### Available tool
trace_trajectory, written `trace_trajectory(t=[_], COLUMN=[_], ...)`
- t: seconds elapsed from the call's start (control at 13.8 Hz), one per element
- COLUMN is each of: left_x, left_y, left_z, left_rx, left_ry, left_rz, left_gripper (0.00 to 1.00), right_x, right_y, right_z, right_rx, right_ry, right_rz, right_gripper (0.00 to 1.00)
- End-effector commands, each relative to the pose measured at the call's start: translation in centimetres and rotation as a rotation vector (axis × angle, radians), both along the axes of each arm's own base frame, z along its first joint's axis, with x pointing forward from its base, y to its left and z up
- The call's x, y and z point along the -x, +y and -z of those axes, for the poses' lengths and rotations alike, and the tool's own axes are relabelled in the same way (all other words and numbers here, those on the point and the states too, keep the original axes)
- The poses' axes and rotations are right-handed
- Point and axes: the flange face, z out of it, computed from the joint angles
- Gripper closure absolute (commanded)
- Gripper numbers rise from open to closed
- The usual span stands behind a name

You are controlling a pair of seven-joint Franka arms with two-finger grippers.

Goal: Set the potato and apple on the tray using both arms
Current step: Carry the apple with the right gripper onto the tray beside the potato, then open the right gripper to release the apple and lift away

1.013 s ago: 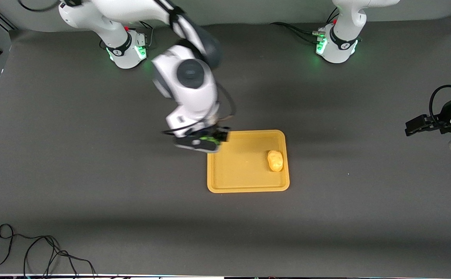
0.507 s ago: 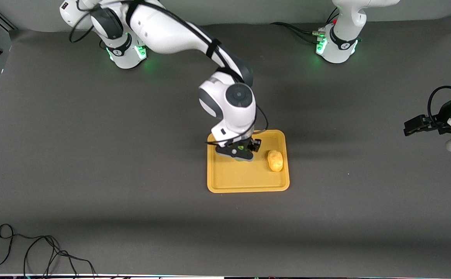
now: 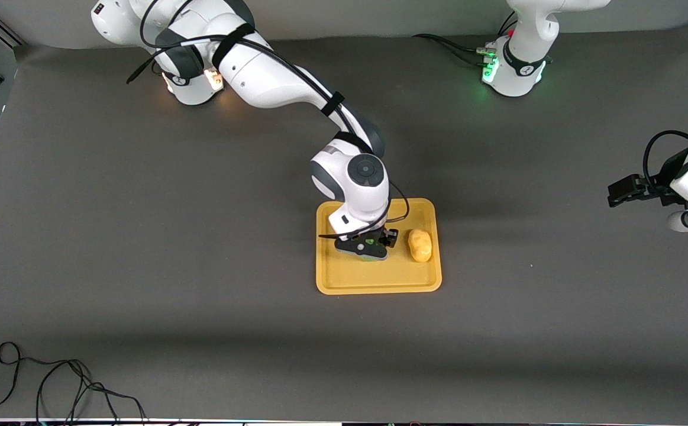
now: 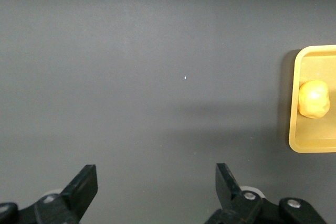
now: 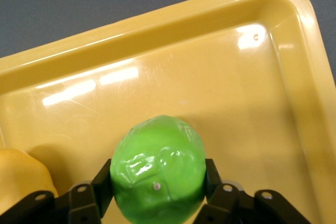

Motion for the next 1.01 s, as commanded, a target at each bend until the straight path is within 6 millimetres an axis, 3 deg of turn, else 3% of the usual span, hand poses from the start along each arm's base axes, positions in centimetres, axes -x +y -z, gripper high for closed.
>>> trace_trajectory(t=[0.0, 0.14, 0.29, 0.43, 0.65, 0.8, 0.94], left_x=[0.8, 0.7, 0.7, 0.7, 0.8, 0.9, 0.9], left_y=[-0.1, -0.2, -0.2, -0.2, -0.2, -0.1, -0.2], left_z=[-0.4, -0.3, -0.3, -0.2, -0.2, -0.3, -0.4], left_rx=[0.008, 0.008, 0.007, 0.008, 0.008, 0.008, 0.008], left_ry=[0.001, -0.004, -0.005, -0.001, 0.006, 0.004, 0.004], left_rz=[0.014, 0.014, 0.014, 0.014, 0.014, 0.014, 0.009], left_gripper=[0.0, 0.0, 0.0, 0.0, 0.0, 0.0, 0.0], right_x=[-0.2, -0.2, 0.1, 0.4, -0.8, -0.5, -0.9], right_y=[0.6, 0.7, 0.0, -2.0, -7.4, -11.6, -18.5], right_z=[-0.7, -2.6, -8.5, -15.9, -24.7, -29.5, -33.9], right_rx=[0.0, -0.009, 0.016, 0.029, 0.022, 0.058, 0.083], right_ry=[-0.027, -0.018, 0.021, 0.076, 0.115, 0.163, 0.217], right_rz=[0.005, 0.026, 0.057, 0.089, 0.144, 0.068, -0.025], right_gripper=[0.0, 0.0, 0.0, 0.0, 0.0, 0.0, 0.0])
